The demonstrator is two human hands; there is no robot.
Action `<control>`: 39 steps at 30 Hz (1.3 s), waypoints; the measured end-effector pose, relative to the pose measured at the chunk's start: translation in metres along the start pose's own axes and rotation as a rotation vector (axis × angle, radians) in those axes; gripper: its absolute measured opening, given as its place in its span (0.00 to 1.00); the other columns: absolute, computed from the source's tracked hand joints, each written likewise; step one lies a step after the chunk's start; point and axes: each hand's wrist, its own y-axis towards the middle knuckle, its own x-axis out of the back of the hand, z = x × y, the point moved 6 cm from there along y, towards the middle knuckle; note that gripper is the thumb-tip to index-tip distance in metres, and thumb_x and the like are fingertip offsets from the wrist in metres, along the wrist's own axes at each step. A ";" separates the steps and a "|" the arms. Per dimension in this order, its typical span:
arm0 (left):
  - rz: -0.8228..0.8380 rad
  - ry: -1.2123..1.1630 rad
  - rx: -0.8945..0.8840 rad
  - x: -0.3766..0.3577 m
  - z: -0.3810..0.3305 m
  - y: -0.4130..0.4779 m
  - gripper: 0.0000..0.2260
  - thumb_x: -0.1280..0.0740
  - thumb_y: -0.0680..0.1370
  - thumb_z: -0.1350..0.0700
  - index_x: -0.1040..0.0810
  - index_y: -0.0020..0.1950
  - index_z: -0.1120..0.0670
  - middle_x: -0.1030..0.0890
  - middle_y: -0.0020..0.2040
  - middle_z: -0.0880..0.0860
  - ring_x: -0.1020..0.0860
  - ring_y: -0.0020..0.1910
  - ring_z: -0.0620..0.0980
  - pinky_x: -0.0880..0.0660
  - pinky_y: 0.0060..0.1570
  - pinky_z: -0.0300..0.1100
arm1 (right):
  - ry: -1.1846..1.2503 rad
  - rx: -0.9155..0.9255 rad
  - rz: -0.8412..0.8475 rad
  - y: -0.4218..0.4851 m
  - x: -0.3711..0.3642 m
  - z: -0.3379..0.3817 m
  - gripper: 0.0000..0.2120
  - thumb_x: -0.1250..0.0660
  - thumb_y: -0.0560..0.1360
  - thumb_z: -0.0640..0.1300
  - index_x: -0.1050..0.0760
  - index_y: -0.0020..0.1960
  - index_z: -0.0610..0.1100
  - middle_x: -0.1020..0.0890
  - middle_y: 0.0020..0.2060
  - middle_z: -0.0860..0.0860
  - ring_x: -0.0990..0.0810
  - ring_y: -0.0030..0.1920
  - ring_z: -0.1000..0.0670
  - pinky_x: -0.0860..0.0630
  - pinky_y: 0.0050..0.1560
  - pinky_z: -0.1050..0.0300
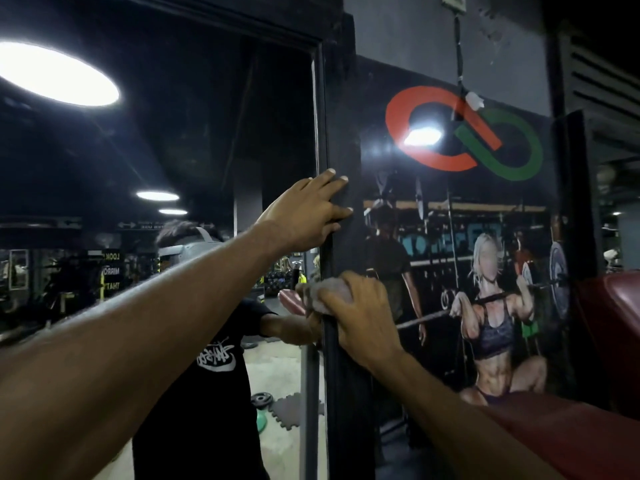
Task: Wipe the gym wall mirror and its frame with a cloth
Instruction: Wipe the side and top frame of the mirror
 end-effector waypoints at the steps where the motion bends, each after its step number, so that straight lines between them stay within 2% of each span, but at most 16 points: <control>1: 0.001 0.002 0.000 -0.001 -0.003 -0.004 0.20 0.39 0.84 0.43 0.30 0.76 0.40 0.44 0.83 0.53 0.49 0.82 0.55 0.40 0.76 0.53 | 0.078 -0.108 -0.058 0.005 0.008 -0.006 0.21 0.25 0.72 0.48 0.28 0.61 0.58 0.27 0.63 0.43 0.31 0.60 0.44 0.25 0.58 0.45; 4: 0.008 -0.001 0.001 -0.004 -0.011 -0.012 0.20 0.39 0.84 0.44 0.31 0.77 0.40 0.45 0.83 0.53 0.49 0.82 0.55 0.42 0.76 0.52 | 0.300 -0.409 -0.175 0.008 0.011 -0.020 0.21 0.29 0.77 0.40 0.29 0.64 0.58 0.32 0.65 0.42 0.29 0.62 0.41 0.22 0.57 0.44; 8: 0.016 -0.011 0.008 -0.012 -0.023 -0.028 0.21 0.39 0.84 0.43 0.32 0.77 0.40 0.47 0.84 0.54 0.50 0.82 0.55 0.44 0.77 0.52 | 0.340 -0.446 -0.119 -0.031 -0.008 -0.013 0.23 0.31 0.78 0.37 0.29 0.67 0.56 0.32 0.64 0.43 0.29 0.63 0.41 0.22 0.57 0.44; 12: 0.029 -0.017 0.002 -0.017 -0.033 -0.041 0.21 0.39 0.84 0.44 0.33 0.78 0.41 0.48 0.84 0.56 0.50 0.82 0.56 0.46 0.78 0.52 | 0.348 -0.348 -0.074 -0.043 0.005 -0.013 0.21 0.30 0.77 0.38 0.30 0.63 0.56 0.30 0.58 0.43 0.27 0.57 0.42 0.20 0.49 0.42; 15: 0.054 0.002 0.004 -0.020 -0.040 -0.047 0.21 0.41 0.84 0.44 0.33 0.78 0.41 0.49 0.84 0.56 0.51 0.83 0.56 0.47 0.79 0.52 | 0.334 -0.310 -0.140 -0.024 0.019 -0.010 0.21 0.30 0.76 0.37 0.29 0.65 0.53 0.30 0.61 0.40 0.28 0.59 0.41 0.23 0.52 0.47; 17: 0.061 0.020 -0.017 -0.021 -0.044 -0.050 0.21 0.41 0.84 0.44 0.33 0.78 0.40 0.49 0.84 0.56 0.51 0.82 0.57 0.46 0.78 0.53 | 0.215 -0.224 -0.038 -0.018 0.010 0.003 0.23 0.29 0.76 0.40 0.30 0.68 0.52 0.31 0.65 0.40 0.30 0.62 0.40 0.25 0.57 0.47; 20: 0.082 0.003 -0.048 -0.025 -0.053 -0.061 0.20 0.41 0.84 0.43 0.32 0.77 0.39 0.48 0.84 0.56 0.49 0.82 0.57 0.45 0.79 0.55 | 0.037 -0.059 0.177 -0.049 -0.016 0.023 0.31 0.27 0.71 0.44 0.35 0.71 0.52 0.31 0.65 0.41 0.29 0.65 0.37 0.27 0.63 0.39; 23: 0.119 -0.028 -0.066 -0.038 -0.066 -0.080 0.21 0.40 0.83 0.42 0.32 0.77 0.39 0.49 0.84 0.56 0.49 0.82 0.57 0.46 0.79 0.56 | 0.004 0.056 0.272 -0.093 -0.024 0.028 0.32 0.26 0.67 0.46 0.32 0.69 0.50 0.28 0.63 0.41 0.26 0.61 0.37 0.23 0.60 0.37; 25: 0.126 -0.027 -0.078 -0.043 -0.074 -0.089 0.21 0.40 0.83 0.42 0.33 0.77 0.39 0.49 0.84 0.57 0.49 0.82 0.58 0.46 0.79 0.57 | 0.005 0.120 0.249 -0.105 -0.016 0.030 0.31 0.23 0.65 0.43 0.27 0.66 0.49 0.24 0.60 0.40 0.23 0.57 0.38 0.19 0.54 0.40; 27: 0.128 -0.041 -0.069 -0.044 -0.080 -0.095 0.21 0.40 0.83 0.43 0.32 0.77 0.39 0.49 0.84 0.57 0.49 0.82 0.58 0.46 0.79 0.57 | 0.080 -0.027 0.112 -0.105 -0.005 0.025 0.25 0.23 0.68 0.39 0.23 0.63 0.47 0.23 0.57 0.42 0.21 0.53 0.41 0.19 0.48 0.45; 29: 0.123 -0.022 -0.072 -0.040 -0.086 -0.096 0.21 0.38 0.83 0.44 0.31 0.76 0.39 0.48 0.84 0.57 0.49 0.82 0.58 0.46 0.79 0.57 | 0.201 -0.315 -0.034 -0.103 -0.003 0.009 0.23 0.28 0.74 0.37 0.25 0.67 0.48 0.27 0.61 0.41 0.22 0.55 0.40 0.20 0.51 0.45; 31: 0.153 0.019 -0.098 -0.040 -0.093 -0.099 0.22 0.36 0.82 0.46 0.32 0.77 0.39 0.49 0.84 0.57 0.50 0.82 0.58 0.47 0.79 0.56 | 0.289 -0.498 -0.095 -0.110 -0.012 -0.001 0.24 0.30 0.75 0.34 0.25 0.68 0.48 0.27 0.62 0.39 0.23 0.57 0.38 0.21 0.55 0.43; 33: 0.194 0.038 -0.123 -0.043 -0.101 -0.105 0.24 0.36 0.81 0.47 0.34 0.78 0.40 0.50 0.84 0.56 0.51 0.83 0.57 0.48 0.79 0.56 | 0.247 -0.532 -0.089 -0.126 -0.019 0.000 0.22 0.30 0.74 0.36 0.22 0.67 0.48 0.25 0.59 0.39 0.23 0.54 0.38 0.24 0.56 0.47; 36: 0.170 0.017 -0.122 -0.047 -0.109 -0.114 0.24 0.36 0.81 0.48 0.32 0.78 0.40 0.48 0.84 0.56 0.50 0.82 0.58 0.47 0.79 0.56 | 0.120 -0.490 -0.016 -0.154 -0.025 0.001 0.17 0.36 0.77 0.48 0.24 0.66 0.53 0.25 0.55 0.47 0.24 0.51 0.45 0.23 0.55 0.44; 39: 0.179 -0.001 -0.111 -0.057 -0.113 -0.122 0.25 0.36 0.81 0.48 0.34 0.79 0.41 0.48 0.84 0.56 0.50 0.82 0.58 0.48 0.79 0.57 | 0.182 -0.447 -0.035 -0.158 -0.029 -0.011 0.15 0.35 0.77 0.49 0.24 0.63 0.53 0.27 0.54 0.48 0.26 0.51 0.46 0.23 0.53 0.44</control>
